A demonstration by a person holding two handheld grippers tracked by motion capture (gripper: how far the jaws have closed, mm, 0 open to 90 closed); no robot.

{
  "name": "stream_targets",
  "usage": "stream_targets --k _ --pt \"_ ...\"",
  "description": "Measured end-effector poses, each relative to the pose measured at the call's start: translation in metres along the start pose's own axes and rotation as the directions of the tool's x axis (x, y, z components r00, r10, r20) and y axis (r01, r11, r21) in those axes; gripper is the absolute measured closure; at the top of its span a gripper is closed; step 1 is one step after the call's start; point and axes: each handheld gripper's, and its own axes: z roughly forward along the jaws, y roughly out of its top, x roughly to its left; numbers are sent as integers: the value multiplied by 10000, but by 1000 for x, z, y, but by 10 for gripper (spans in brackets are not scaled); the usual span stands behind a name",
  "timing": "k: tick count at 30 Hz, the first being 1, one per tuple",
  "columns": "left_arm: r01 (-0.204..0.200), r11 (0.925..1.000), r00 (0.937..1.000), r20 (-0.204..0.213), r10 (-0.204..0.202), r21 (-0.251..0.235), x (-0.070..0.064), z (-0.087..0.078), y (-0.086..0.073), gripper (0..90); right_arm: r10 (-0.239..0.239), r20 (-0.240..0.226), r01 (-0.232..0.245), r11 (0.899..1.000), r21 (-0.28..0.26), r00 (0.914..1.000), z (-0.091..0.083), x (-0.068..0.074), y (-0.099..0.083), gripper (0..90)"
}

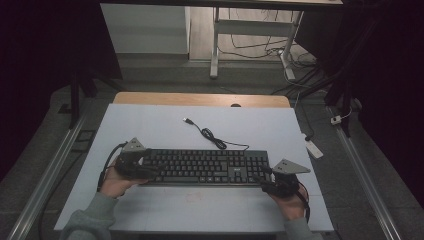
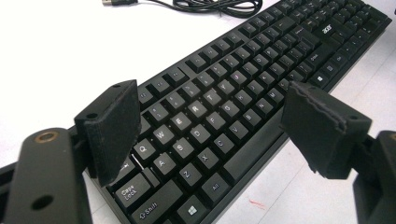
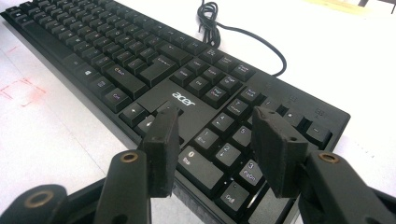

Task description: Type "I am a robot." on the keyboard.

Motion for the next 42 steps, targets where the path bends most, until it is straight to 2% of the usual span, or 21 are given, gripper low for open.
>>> stream_targets --k 10,18,23,27,31,35,40,42 --pt "-186 9995 9998 -44 187 254 -2 4 -1 199 265 -433 -288 9982 -517 9987 -2 5 7 520" --pt "-228 9994 9997 -18 228 267 -3 5 0 199 276 -703 -325 9971 -690 9971 1 12 15 542" --pt "-264 9993 9996 28 264 268 -4 5 0 198 260 -900 -324 9970 -706 9956 4 18 21 603" --pt "-264 9993 9997 15 263 274 -4 5 0 198 64 -1035 -125 9982 -584 9946 7 23 25 668" --pt "-308 9989 9995 -8 308 344 -4 5 0 198 103 -1294 -188 9978 -642 9915 11 27 32 791" --pt "-149 9996 9999 39 148 237 -4 5 0 198 -93 -1555 4 9984 -573 9878 15 35 41 893" --pt "-172 9995 9998 62 170 255 -5 5 0 198 -368 -1743 267 9979 -596 9840 21 44 54 895" --pt "-191 9995 9998 78 189 270 -5 6 0 198 -352 -1809 228 9973 -699 9829 22 45 60 895"
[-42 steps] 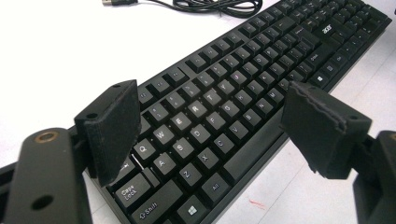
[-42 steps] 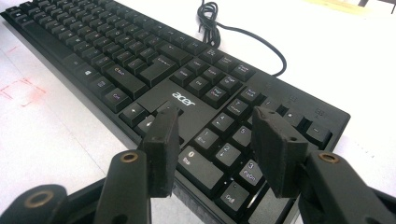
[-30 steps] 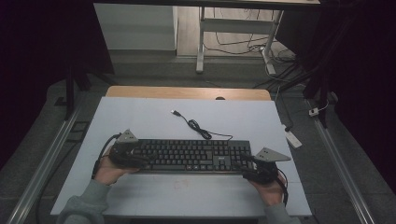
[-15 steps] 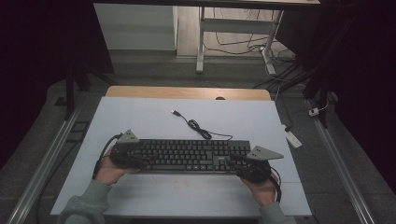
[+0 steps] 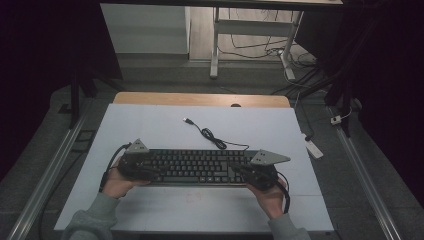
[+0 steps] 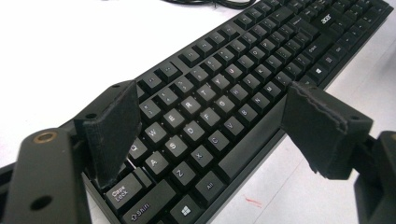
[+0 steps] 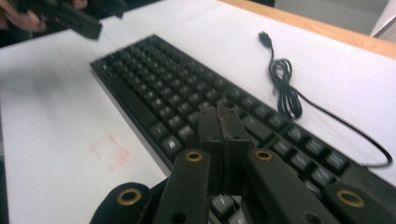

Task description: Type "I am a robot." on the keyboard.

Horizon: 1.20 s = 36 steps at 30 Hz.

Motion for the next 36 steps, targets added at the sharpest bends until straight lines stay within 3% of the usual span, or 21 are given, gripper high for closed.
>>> stream_targets --k 10,19,29,36 --pt "-129 9997 9999 -35 129 194 -1 4 -1 196 -73 -278 77 9999 138 9996 25 5 15 894" --pt "-217 9994 9998 -15 218 282 -3 7 -1 195 -10 -685 42 9989 468 9977 54 14 17 894" --pt "-151 9996 9999 -20 151 226 -2 6 -2 195 -340 -1114 473 9918 1188 9932 88 33 14 894" --pt "-53 9996 10000 -44 54 274 -1 7 -4 195 -393 -1146 589 9832 1730 9926 111 42 12 894"
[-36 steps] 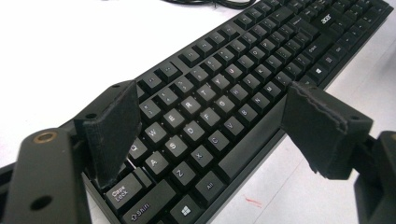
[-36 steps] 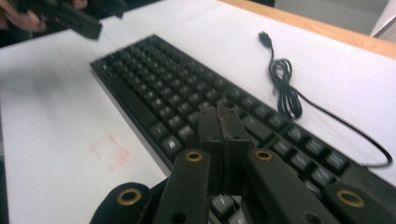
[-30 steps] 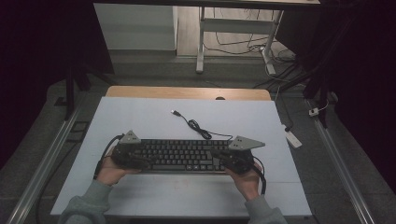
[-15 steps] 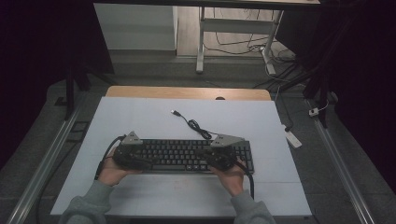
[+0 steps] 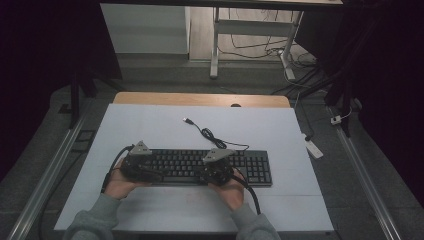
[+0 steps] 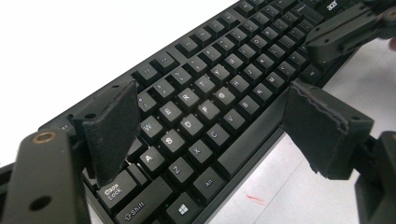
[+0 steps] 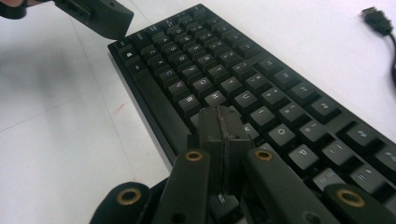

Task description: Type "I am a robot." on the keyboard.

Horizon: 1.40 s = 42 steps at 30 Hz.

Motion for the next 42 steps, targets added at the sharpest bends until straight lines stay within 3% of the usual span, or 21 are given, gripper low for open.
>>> stream_targets --k 15,32,35,42 --pt "43 10000 10000 -12 -43 5 1 0 -1 196 56 223 -67 9988 481 9997 24 -4 3 894" --pt "42 10000 10000 -43 -42 41 2 0 -2 196 -366 368 328 9947 978 9987 32 -1 1 896" --pt "3 10000 10000 -49 -3 55 2 0 -2 196 -303 409 266 9958 879 9987 31 -1 2 896" --pt "12 10000 10000 -85 -12 21 2 0 -3 197 -15 272 22 9997 -235 9996 7 -2 4 896"
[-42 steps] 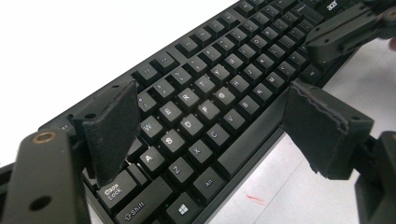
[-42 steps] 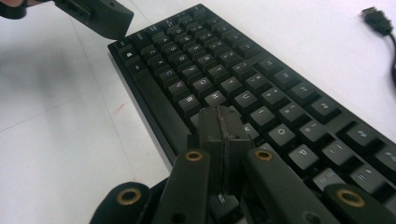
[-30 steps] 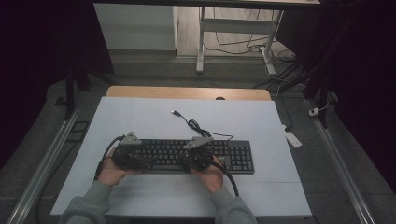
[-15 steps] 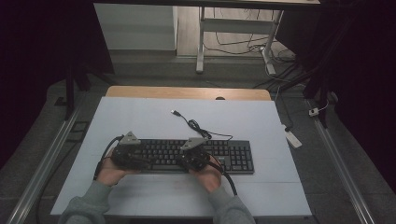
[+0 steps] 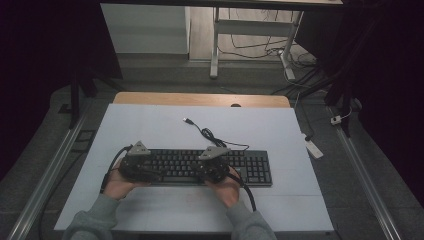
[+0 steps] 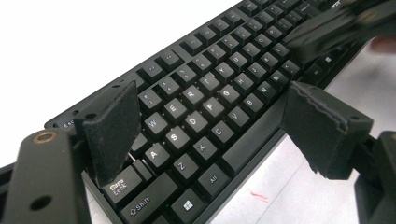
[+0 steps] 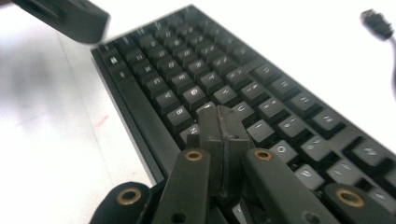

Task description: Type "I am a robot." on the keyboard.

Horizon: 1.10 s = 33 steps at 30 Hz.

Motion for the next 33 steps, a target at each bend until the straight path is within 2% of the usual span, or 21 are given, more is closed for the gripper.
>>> stream_targets --k 2,5,15,18,27,33 --pt "20 10000 10000 -24 -20 2 0 1 0 196 56 29 -56 9998 -175 10000 -9 -2 -2 888" --pt "-5 10000 10000 -45 5 -5 -1 1 0 197 65 197 -60 9997 -235 9998 -21 -8 -9 810" --pt "-117 9999 9998 -170 116 -54 -2 1 0 197 344 911 -285 9975 -644 9952 -61 -25 -34 663" --pt "-164 9998 9997 -193 162 -84 -1 0 0 197 228 1181 -146 9975 -695 9927 -74 -30 -41 641" --pt "-75 9993 9998 -173 69 -368 0 -5 -1 203 378 1740 -236 9963 -829 9840 -111 -41 -64 590" --pt "-38 9985 9997 -226 26 -548 0 -7 -1 210 399 2103 -230 9963 -822 9768 -130 -44 -75 558"
